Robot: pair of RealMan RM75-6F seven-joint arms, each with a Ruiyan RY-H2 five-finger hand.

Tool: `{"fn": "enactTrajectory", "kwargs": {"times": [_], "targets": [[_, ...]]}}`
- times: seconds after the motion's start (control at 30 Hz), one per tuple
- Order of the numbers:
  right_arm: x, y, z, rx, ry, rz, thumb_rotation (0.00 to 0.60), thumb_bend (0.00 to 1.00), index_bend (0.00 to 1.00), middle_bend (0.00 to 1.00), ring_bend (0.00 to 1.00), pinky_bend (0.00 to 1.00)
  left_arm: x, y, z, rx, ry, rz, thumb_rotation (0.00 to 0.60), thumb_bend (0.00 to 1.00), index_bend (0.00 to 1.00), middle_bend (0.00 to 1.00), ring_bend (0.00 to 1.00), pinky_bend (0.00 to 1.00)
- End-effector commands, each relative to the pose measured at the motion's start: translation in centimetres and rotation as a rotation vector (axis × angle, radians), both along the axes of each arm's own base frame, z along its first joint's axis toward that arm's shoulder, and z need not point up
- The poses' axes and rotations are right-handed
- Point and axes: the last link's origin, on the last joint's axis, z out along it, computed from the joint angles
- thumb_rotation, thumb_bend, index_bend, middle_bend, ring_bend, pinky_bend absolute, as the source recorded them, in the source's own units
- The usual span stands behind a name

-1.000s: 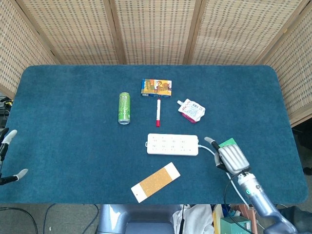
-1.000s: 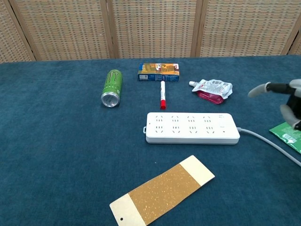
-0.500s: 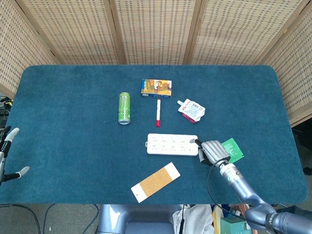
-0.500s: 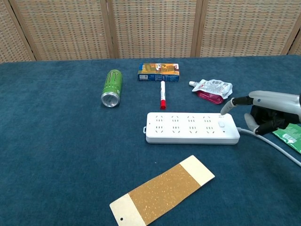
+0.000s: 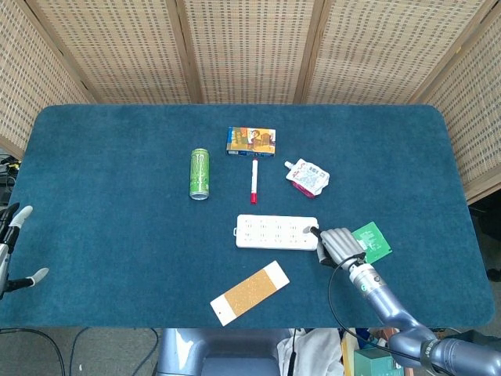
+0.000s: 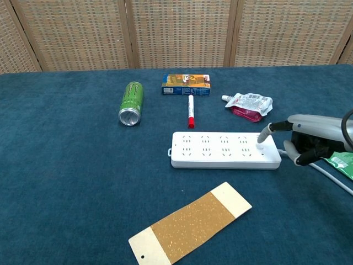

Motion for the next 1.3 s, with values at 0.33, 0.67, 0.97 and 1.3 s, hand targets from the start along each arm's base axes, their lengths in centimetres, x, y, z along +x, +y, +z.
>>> {"fn": "enactTrajectory", "kwargs": {"times": [0.33,0.67,0.97,1.3], "targets": [[-0.5,0.1,-0.7,0.019,0.033,-0.012,0.600,0.84,0.22,0.95,0.95,1.00,0.0,0.0,0.1,0.001,-0.001,0.001,0.600,0.00,0.00,0.00,0.00,0.00],[-0.9,0.0,-1.3,0.048,0.080,-0.017,0.600,0.84,0.23,0.95,0.95,1.00,0.0,0.0,0.0,-0.001,0.001,0.001,0.600,0.00,0.00,0.00,0.00,0.00],[0.4,-0.3,-0.4,-0.026,0.025,0.010,0.600,0.84,0.25,0.95,0.95,1.00,0.0,0.0,0.1,0.004,-0.002,0.000,0.600,0.00,0.00,0.00,0.00,0.00],[4.1,-0.2,7.4,-0.346,-0.319,0.156,0.600,0.81,0.25,0.93,0.93,0.99,0.1,-0.4,0.3,0.004,-0.013,-0.012,0.600,0.00,0.00,0.00,0.00,0.00]]}}
